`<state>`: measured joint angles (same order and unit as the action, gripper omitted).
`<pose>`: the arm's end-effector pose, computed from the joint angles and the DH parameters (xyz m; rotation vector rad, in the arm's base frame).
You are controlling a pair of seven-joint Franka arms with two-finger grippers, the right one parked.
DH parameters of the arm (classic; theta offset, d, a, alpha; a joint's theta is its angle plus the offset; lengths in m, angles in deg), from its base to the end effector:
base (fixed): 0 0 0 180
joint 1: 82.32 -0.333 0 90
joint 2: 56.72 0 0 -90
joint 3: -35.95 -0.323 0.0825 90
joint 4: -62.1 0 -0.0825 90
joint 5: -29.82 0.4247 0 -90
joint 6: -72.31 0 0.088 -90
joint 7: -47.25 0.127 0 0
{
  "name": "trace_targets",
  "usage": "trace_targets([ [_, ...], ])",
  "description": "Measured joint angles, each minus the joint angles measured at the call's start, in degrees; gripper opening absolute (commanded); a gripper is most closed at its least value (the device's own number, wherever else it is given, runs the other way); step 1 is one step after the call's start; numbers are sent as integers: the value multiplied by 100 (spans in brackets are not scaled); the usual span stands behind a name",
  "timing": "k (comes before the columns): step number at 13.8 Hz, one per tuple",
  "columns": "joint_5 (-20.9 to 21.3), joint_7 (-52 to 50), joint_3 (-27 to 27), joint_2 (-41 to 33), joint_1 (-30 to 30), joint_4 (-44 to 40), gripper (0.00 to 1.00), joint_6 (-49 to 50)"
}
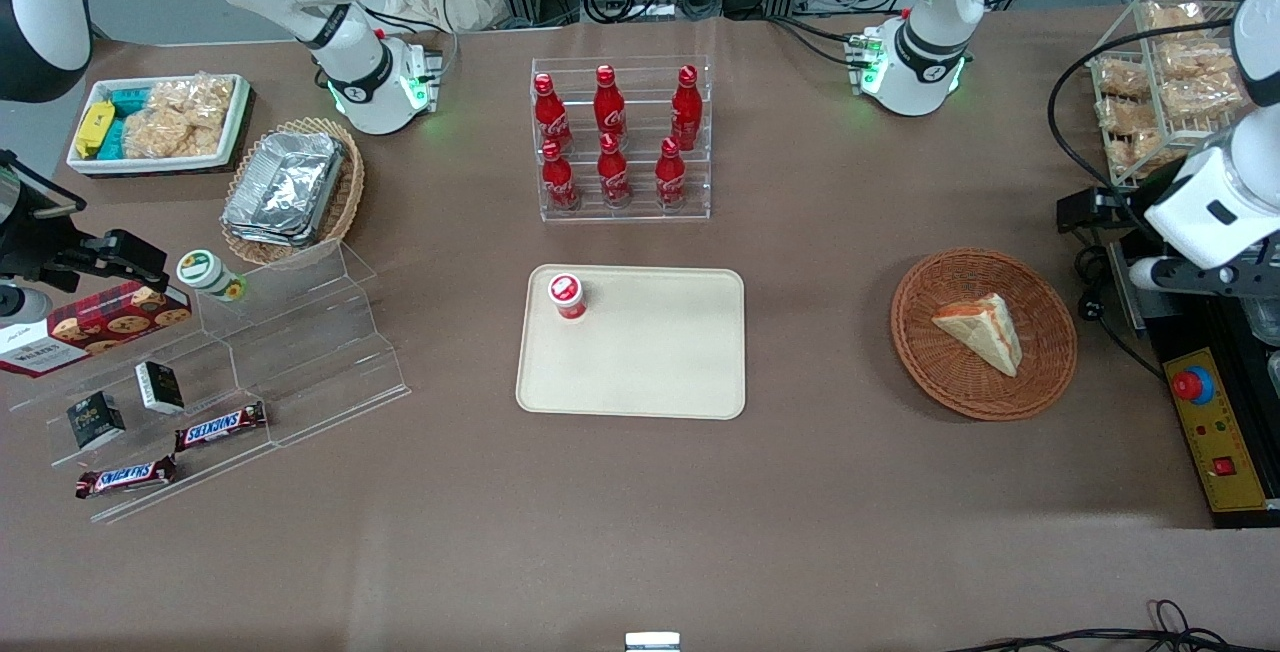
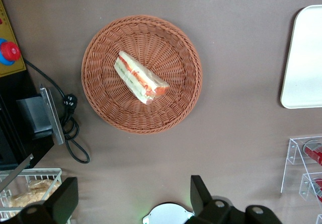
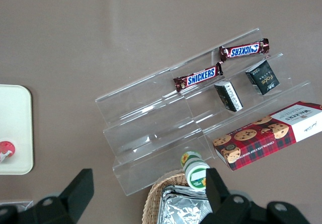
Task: Place sandwich from basket to tray
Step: 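Move the left gripper down over the sandwich in the wicker basket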
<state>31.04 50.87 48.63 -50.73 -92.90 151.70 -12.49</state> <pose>0.6085 -0.0138 0.5466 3.1200 -0.1574 -0.2909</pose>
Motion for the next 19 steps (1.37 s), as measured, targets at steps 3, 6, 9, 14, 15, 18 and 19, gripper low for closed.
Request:
trace_targets([
  [3, 1, 13, 0, 192, 11, -135, 100, 49],
  [6, 9, -394, -5, 313, 22, -137, 100, 66],
  [9, 14, -1767, -10, 393, 26, 280, 100, -519],
  [14, 62, -3110, -76, 165, 27, 2312, 100, -2873],
  [15, 162, -3439, -101, 175, 26, 2628, 100, -3220],
  [18, 616, -4379, -137, 302, 26, 3253, 100, -3955],
  [19, 775, -4732, -139, 355, 26, 3386, 100, -4154],
])
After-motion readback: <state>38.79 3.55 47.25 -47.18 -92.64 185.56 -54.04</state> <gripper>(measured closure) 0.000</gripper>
